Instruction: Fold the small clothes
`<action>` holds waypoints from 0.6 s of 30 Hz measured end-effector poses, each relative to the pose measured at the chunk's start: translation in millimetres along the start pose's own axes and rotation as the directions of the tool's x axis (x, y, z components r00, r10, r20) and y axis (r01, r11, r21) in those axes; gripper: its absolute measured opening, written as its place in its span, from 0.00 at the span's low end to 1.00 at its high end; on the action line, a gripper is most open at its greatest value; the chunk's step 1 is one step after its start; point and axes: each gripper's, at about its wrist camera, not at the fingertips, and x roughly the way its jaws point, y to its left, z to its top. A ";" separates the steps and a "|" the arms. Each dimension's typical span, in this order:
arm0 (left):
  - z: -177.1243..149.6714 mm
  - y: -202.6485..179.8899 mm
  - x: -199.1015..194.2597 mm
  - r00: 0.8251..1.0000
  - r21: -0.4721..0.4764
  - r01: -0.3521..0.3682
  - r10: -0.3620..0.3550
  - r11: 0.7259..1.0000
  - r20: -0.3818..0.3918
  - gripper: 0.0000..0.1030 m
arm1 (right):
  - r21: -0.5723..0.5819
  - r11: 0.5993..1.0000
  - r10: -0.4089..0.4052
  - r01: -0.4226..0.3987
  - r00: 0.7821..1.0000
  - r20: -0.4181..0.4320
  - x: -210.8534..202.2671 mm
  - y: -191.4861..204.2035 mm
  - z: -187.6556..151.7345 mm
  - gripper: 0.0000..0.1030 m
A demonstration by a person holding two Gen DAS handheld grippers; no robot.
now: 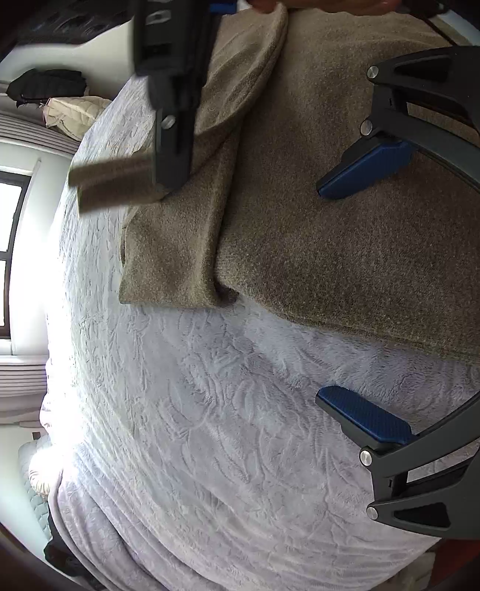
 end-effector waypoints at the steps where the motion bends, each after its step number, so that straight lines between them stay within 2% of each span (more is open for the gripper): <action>1: 2.0 -0.2 -2.7 1.000 0.000 0.003 -0.003 1.000 0.000 0.99 | 0.034 0.999 0.003 -0.004 1.000 0.017 -8.1 -7.2 -7.8 0.08; 2: 4.2 0.4 -6.7 1.000 -0.002 0.005 -0.005 1.000 0.008 0.99 | 0.091 0.996 0.024 -0.027 0.999 0.037 -20.4 -19.6 -17.8 0.09; 4: 11.0 3.1 -16.2 0.999 -0.003 0.005 -0.005 1.000 0.035 0.99 | 0.180 0.982 0.041 -0.052 0.997 0.066 -44.4 -42.6 -35.5 0.18; 6: 24.8 2.3 -25.0 0.997 -0.003 0.007 -0.007 1.000 0.073 0.99 | 0.266 0.963 0.002 -0.030 0.994 0.107 -77.4 -69.4 -62.9 0.51; 7: 32.4 0.3 -28.5 0.996 0.000 0.009 -0.009 1.000 0.094 0.99 | 0.311 0.950 -0.026 -0.018 0.990 0.138 -94.5 -82.7 -77.4 0.54; 10: 58.2 -12.1 -26.9 0.992 0.025 -0.006 0.002 1.000 0.123 0.99 | 0.445 0.895 -0.068 -0.029 0.977 0.201 -137.2 -121.3 -110.5 0.54; 13: 81.4 -25.8 -3.0 0.994 0.053 -0.030 0.025 0.998 0.105 0.99 | 0.603 0.794 -0.090 -0.072 0.968 0.234 -157.7 -158.5 -138.5 0.54; 15: 86.2 -38.4 20.5 0.997 0.075 -0.067 0.063 0.995 0.046 0.99 | 0.677 0.729 -0.102 -0.104 0.961 0.258 -160.6 -177.6 -153.0 0.53; 17: 85.1 -41.3 34.9 0.998 0.071 -0.054 0.055 0.996 -0.017 0.99 | 0.714 0.681 -0.102 -0.161 0.945 0.311 -161.7 -190.0 -157.5 0.50; 18: 85.1 -41.2 36.0 0.998 0.066 -0.046 0.047 0.997 -0.028 0.99 | 0.723 0.669 -0.120 -0.171 0.935 0.332 -162.7 -194.4 -156.4 0.41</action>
